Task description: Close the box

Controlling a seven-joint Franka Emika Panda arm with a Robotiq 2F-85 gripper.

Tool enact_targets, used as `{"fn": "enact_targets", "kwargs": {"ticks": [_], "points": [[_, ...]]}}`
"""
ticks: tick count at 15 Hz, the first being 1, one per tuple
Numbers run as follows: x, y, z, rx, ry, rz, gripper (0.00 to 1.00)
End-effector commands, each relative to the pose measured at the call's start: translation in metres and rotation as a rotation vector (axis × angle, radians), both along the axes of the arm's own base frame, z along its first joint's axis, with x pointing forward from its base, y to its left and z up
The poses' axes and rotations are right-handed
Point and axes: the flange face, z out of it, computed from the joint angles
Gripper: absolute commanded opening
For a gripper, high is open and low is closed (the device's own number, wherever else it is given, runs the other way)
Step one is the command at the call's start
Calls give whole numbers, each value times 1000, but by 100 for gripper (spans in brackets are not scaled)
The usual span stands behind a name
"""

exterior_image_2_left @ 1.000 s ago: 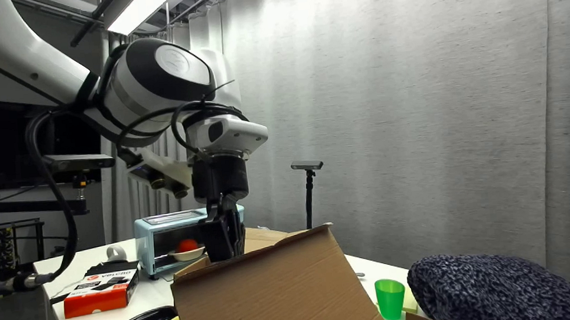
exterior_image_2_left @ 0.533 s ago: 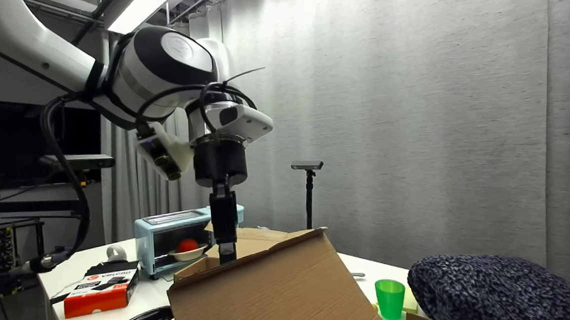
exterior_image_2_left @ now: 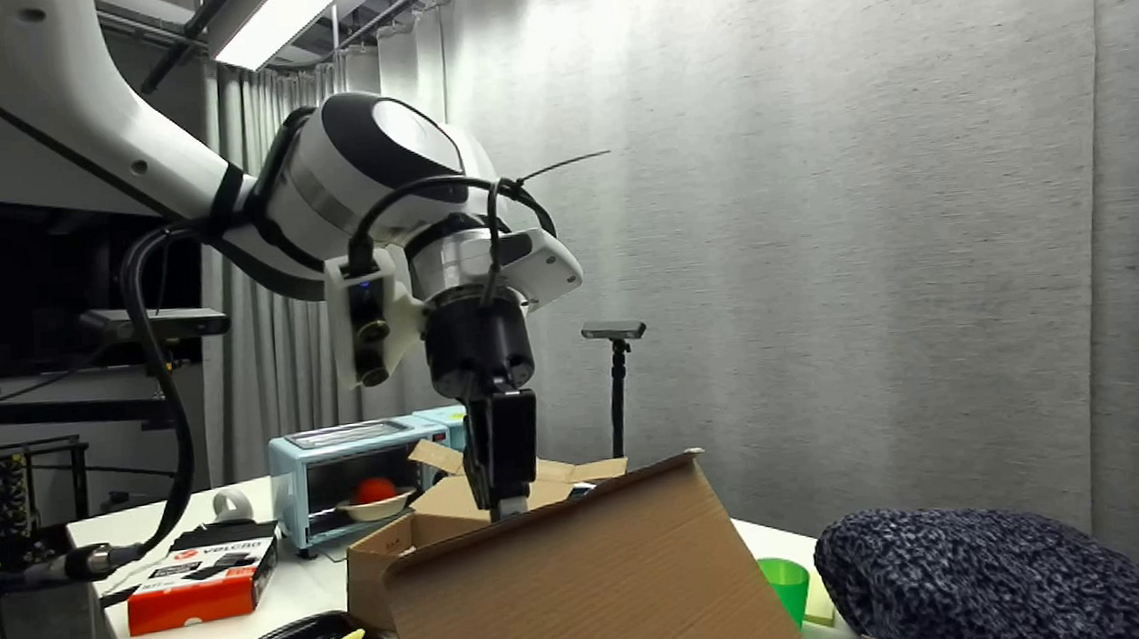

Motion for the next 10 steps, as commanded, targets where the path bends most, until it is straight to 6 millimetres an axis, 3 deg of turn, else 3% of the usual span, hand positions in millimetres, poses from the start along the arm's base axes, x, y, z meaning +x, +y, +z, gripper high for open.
{"fn": "enact_targets", "kwargs": {"ticks": [1, 6, 10], "points": [[7, -20, 20, -39, 14, 53, 0], [-1, -40, 53, 8, -56, 80, 0], [-28, -72, 46, 40, -40, 2, 0]]}}
